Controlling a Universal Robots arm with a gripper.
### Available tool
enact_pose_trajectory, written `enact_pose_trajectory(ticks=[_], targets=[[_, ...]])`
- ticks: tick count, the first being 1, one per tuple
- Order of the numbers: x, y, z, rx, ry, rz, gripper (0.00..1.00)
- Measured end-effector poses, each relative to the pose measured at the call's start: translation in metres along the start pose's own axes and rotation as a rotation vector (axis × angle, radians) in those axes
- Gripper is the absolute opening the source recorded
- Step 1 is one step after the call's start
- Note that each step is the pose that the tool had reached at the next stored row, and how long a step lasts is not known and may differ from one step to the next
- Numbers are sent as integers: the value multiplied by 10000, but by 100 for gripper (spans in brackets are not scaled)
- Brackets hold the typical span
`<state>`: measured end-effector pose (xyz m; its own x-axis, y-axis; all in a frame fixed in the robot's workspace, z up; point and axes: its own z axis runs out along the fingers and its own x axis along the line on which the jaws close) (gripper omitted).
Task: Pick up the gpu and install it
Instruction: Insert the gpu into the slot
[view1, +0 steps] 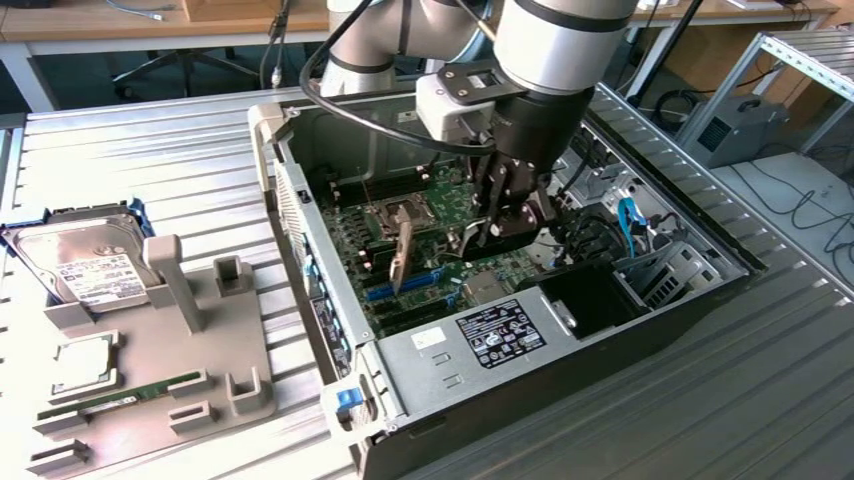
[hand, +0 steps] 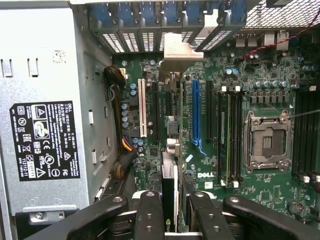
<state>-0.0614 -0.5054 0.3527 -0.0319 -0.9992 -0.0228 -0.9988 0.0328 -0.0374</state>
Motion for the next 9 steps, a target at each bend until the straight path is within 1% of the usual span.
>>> enact_pose_trajectory(ticks=[9], targets=[[-1,1,24,0,0,0,26]])
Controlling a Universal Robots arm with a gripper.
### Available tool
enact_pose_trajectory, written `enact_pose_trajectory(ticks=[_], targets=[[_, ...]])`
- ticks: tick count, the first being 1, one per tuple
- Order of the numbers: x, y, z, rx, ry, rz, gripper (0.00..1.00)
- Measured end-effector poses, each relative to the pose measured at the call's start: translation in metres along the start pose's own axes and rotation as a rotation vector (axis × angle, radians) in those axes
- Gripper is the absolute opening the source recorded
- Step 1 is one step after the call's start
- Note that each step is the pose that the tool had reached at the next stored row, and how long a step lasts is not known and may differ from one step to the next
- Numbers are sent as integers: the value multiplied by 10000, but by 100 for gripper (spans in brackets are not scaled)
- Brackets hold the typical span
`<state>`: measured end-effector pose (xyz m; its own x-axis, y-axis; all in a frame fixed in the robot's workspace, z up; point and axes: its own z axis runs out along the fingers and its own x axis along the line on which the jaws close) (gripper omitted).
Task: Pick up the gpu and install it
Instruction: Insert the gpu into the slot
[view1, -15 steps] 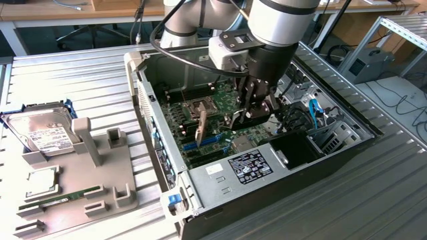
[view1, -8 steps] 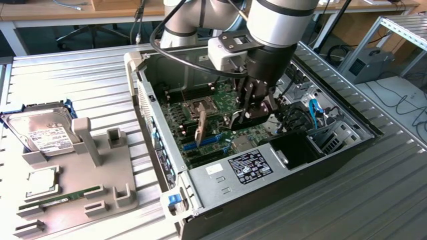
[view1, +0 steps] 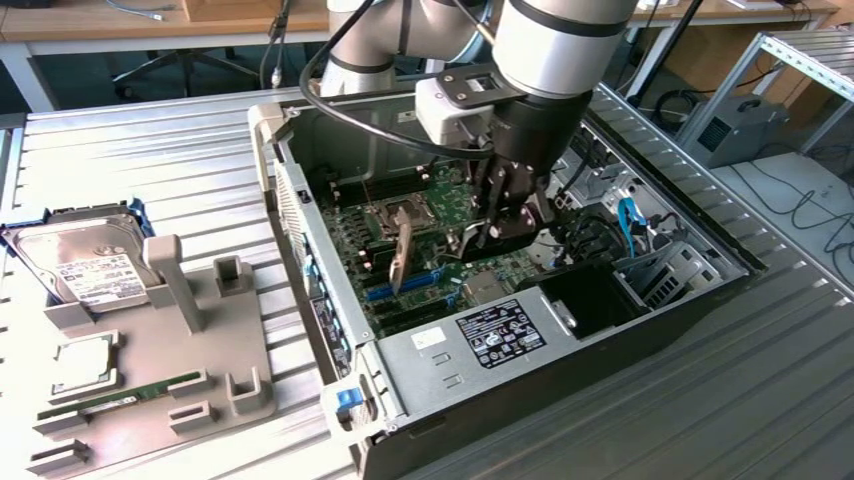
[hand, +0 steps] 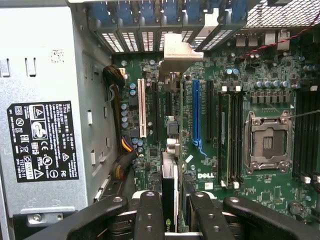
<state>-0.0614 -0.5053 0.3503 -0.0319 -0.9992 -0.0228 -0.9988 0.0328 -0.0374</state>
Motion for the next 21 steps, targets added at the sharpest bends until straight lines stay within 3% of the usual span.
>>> enact_pose_trajectory(ticks=[21], targets=[[2,3,81,0,0,0,26]])
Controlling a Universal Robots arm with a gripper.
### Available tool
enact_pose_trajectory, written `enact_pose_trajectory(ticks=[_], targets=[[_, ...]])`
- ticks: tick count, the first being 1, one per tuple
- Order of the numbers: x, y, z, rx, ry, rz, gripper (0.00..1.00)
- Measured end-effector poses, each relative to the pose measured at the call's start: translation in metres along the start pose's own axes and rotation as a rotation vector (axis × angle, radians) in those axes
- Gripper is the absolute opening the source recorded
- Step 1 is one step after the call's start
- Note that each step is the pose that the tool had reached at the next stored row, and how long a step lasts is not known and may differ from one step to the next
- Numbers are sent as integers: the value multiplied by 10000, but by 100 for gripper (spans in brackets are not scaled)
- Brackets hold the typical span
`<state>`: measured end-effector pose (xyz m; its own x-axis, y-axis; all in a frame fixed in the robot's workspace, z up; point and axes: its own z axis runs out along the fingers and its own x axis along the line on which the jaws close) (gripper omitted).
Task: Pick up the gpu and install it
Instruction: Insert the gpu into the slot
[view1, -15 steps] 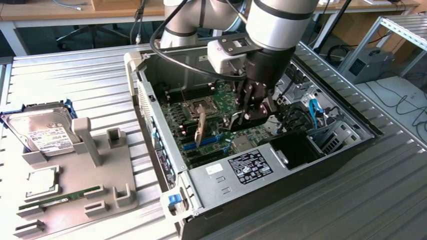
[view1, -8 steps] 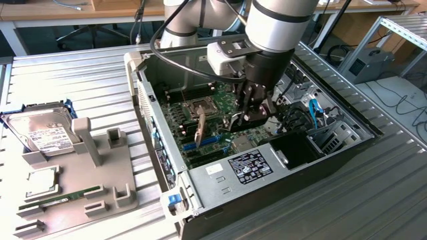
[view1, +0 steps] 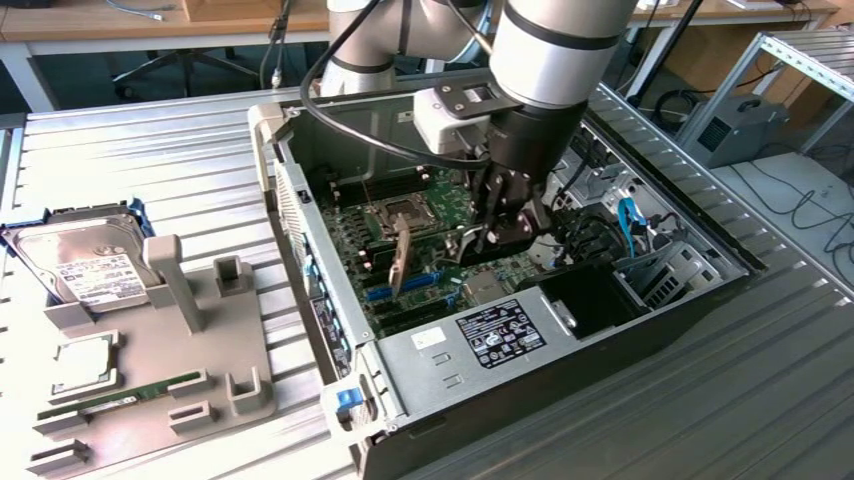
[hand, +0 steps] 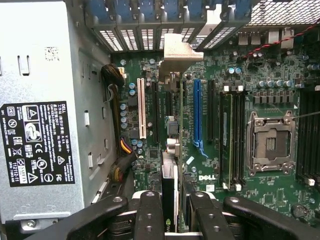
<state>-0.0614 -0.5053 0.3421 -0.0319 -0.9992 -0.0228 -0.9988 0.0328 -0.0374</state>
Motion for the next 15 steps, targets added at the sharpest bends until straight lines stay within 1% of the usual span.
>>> enact_pose_trajectory(ticks=[15], targets=[[1,2,57,0,1,0,26]])
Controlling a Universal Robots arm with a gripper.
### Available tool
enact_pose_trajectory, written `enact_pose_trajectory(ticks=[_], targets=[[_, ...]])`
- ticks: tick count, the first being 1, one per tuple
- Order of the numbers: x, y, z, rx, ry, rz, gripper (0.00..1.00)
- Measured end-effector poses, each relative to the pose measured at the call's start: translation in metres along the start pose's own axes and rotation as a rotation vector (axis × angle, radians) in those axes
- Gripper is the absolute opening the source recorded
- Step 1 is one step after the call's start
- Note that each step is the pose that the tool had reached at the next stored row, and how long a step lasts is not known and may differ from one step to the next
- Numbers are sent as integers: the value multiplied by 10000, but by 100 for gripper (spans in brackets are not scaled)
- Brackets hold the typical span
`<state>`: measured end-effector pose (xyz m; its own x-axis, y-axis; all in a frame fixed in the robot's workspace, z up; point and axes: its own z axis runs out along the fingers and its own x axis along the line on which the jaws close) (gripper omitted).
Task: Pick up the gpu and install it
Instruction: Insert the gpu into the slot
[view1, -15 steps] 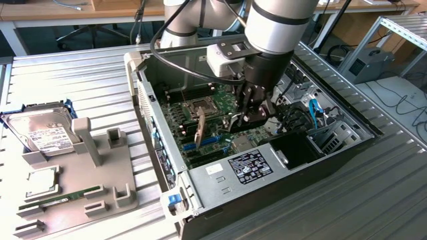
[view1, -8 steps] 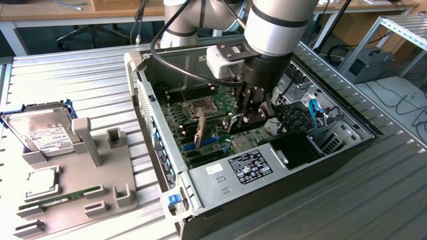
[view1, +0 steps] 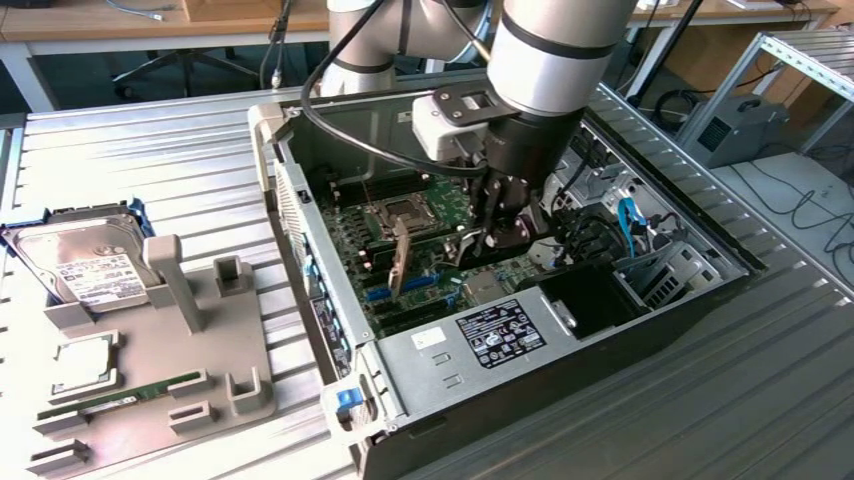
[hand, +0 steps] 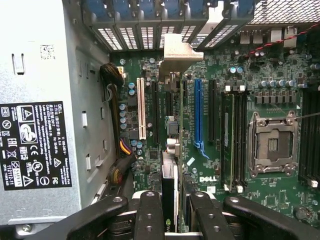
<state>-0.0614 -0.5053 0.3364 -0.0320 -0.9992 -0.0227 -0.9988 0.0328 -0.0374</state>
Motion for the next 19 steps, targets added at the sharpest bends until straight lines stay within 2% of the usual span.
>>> enact_pose_trajectory(ticks=[19], targets=[[2,3,78,0,-1,0,26]])
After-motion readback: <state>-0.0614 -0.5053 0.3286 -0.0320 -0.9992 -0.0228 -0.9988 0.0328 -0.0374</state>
